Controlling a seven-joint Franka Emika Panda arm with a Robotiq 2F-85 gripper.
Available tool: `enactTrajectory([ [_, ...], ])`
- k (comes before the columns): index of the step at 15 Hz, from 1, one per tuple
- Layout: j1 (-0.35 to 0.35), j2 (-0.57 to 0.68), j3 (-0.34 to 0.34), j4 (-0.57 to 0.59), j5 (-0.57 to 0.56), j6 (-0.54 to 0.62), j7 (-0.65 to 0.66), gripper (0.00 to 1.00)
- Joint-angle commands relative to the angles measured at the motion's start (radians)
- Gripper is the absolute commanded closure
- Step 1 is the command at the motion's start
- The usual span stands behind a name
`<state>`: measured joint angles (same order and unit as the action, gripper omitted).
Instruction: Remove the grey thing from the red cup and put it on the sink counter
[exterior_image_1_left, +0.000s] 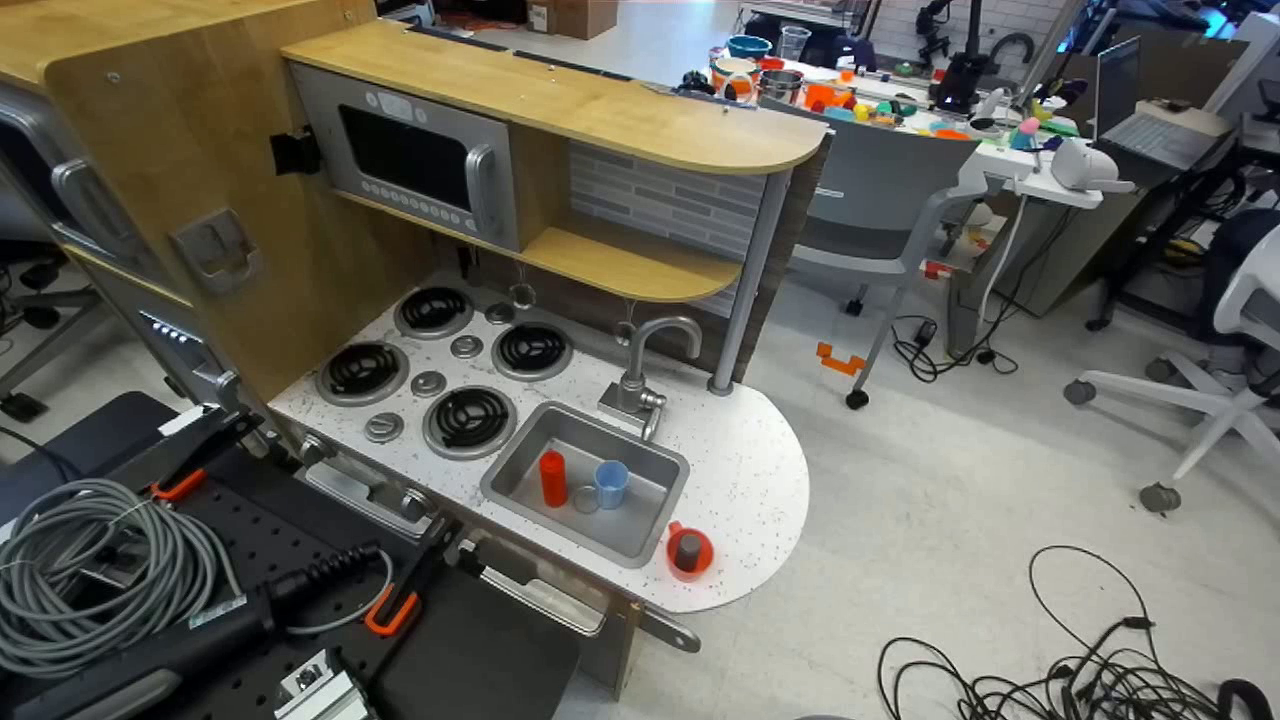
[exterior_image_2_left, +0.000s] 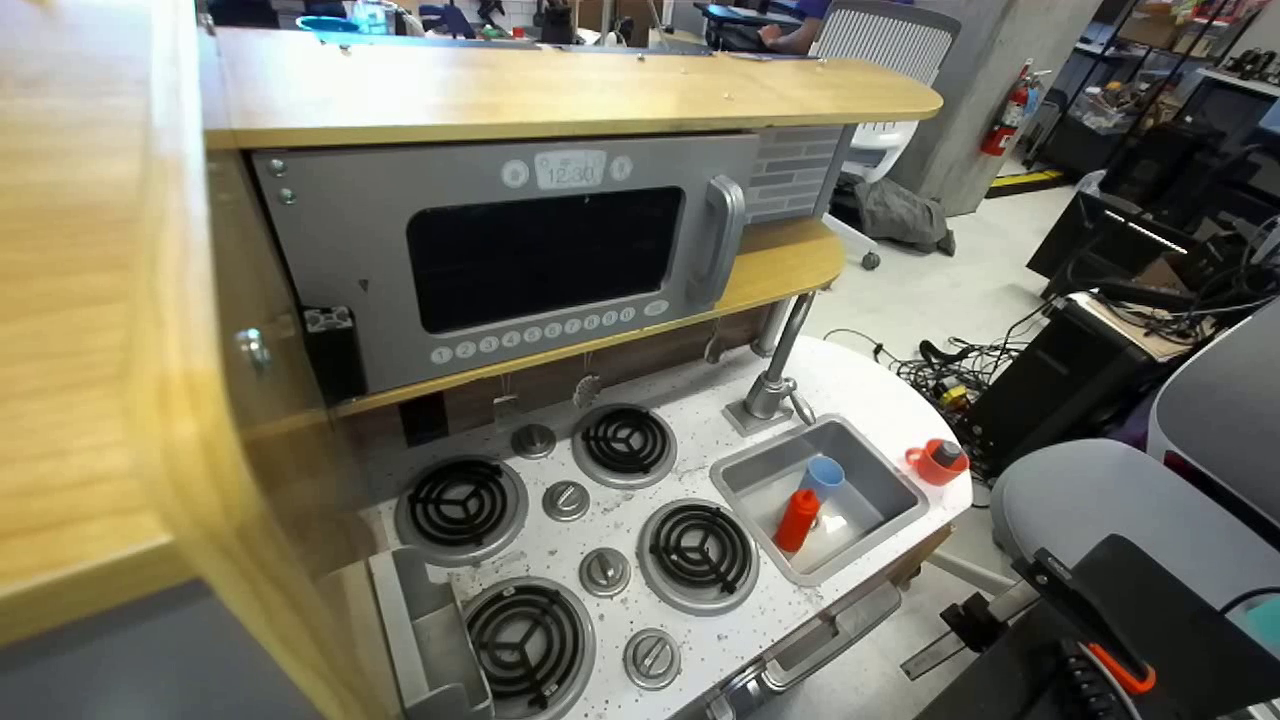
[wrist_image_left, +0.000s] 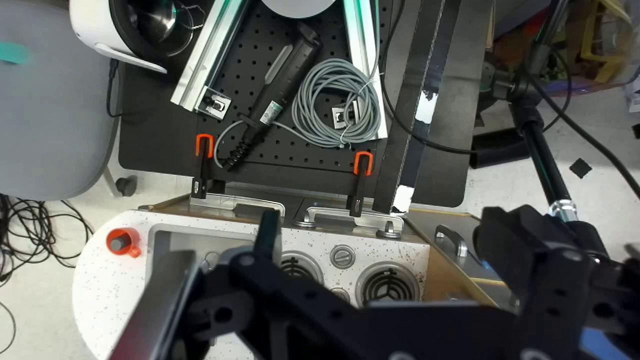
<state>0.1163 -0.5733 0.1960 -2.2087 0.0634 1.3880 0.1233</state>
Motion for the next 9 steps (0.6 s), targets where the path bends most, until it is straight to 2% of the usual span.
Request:
enactTrajectory([
  [1,0.006,0.002,-0.004,0.003,-0.002,-0.002,0.003,0.00],
  [9,0.003,0.014,-0.017,0.012,-0.002,0.000,-0.013,0.00],
])
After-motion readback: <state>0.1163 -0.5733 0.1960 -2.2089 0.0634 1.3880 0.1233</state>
